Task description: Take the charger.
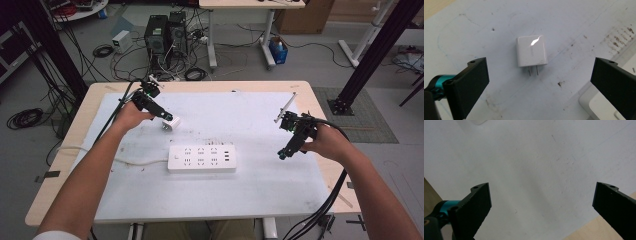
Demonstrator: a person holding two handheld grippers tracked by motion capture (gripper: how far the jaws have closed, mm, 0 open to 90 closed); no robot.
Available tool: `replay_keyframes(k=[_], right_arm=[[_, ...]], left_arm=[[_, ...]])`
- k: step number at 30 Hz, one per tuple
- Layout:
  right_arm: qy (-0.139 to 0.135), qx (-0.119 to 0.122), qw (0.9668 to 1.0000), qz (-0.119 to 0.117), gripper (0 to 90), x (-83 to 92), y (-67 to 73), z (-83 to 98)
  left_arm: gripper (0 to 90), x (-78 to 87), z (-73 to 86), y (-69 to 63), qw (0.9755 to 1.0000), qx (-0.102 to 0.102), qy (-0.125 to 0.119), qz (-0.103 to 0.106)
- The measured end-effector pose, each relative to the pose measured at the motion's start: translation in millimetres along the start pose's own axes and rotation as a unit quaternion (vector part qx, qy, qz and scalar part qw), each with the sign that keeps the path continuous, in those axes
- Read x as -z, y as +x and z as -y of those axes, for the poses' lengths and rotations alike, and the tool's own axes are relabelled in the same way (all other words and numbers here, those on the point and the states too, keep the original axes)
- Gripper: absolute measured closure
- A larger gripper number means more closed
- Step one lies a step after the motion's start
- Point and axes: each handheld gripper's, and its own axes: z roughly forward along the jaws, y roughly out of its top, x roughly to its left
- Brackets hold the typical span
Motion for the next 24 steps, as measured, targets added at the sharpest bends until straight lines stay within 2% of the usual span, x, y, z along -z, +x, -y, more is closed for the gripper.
replay_keyframes(k=[3,6,10,13,14,24], right_arm=[[-0.003,0.002,1.0000,0.000,1.3,-1.0,1.0,0.8],[-0.003,0.001,1.0000,-0.001,1.3,-1.1,1.8,0.9],[-0.010,-0.001,0.9999,-0.001,1.3,1.6,1.7,2.9],[-0.010,0.001,0.9999,0.000,1.3,2.1,0.9,4.5],[-0.012,-0.001,0.9999,0.000,1.3,1.8,1.2,4.9],[-0.021,-0.005,0.9998,0.005,1.3,6.3,1.4,10.8]], left_arm=[[1.7,-7.6,-0.4,1.0,1.0000,-0.002,0.003,-0.002],[1.7,-17.9,-1.0,4.5,1.0000,0.007,0.004,-0.002],[1.7,-36.8,-0.8,4.0,0.9999,0.001,0.010,-0.010],[1.8,-46.5,-0.6,5.5,0.9999,0.006,0.010,-0.010],[1.8,-49.6,-0.4,5.7,0.9998,0.006,0.008,-0.016],[2.2,-73.9,1.8,7.1,0.9996,0.008,0.021,-0.018]])
